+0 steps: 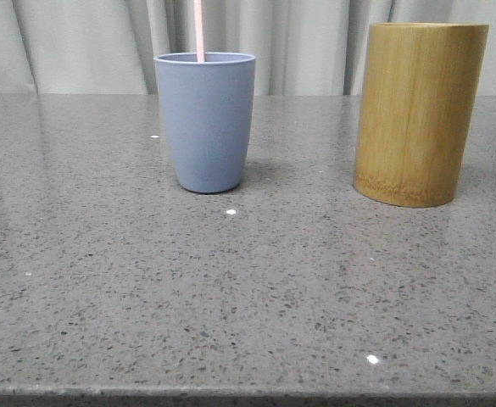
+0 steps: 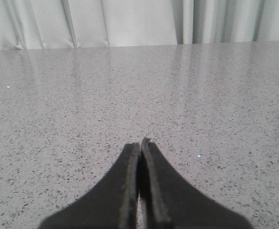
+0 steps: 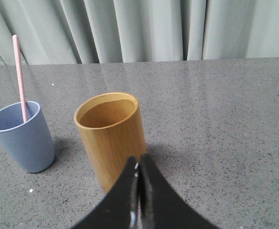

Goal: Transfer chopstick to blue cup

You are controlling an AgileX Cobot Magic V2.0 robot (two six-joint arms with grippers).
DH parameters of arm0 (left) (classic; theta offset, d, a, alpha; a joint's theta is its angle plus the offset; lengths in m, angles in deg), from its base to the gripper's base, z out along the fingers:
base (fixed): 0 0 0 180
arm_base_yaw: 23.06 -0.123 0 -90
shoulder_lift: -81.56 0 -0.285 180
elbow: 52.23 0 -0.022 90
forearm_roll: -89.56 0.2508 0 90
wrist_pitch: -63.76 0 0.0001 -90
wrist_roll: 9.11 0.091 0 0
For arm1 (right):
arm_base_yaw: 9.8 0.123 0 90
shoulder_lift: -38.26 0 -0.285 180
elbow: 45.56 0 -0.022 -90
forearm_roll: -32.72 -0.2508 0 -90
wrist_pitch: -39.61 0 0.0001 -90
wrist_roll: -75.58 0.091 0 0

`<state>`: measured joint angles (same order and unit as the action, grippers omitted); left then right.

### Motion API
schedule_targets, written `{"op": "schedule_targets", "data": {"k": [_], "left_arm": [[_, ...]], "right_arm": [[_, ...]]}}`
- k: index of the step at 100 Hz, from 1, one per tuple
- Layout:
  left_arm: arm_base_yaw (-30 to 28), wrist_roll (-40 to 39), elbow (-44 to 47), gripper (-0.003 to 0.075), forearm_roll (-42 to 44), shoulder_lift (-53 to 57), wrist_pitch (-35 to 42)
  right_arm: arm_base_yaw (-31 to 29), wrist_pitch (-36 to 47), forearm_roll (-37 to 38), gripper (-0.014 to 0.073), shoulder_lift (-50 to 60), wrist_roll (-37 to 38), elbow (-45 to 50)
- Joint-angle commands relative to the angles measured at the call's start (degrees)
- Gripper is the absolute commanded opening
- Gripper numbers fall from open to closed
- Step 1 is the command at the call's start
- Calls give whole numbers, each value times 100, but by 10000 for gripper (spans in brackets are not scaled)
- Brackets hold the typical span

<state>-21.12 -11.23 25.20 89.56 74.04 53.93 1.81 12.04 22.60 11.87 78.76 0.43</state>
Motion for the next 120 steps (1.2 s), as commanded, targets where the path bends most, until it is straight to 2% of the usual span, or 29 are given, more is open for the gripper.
{"op": "schedule_targets", "data": {"k": [1,94,120], "left_arm": [[0,-2,46,-19,-52,203,468],[0,-2,46,-19,-52,203,468],[0,-2,46,-19,-52,192,468]], "right_arm": [[-32,440,36,-105,-34,-17,-145],[-80,440,49,-105,67,-24,-145],[-577,1220,312,-105,243,-24,453]]}}
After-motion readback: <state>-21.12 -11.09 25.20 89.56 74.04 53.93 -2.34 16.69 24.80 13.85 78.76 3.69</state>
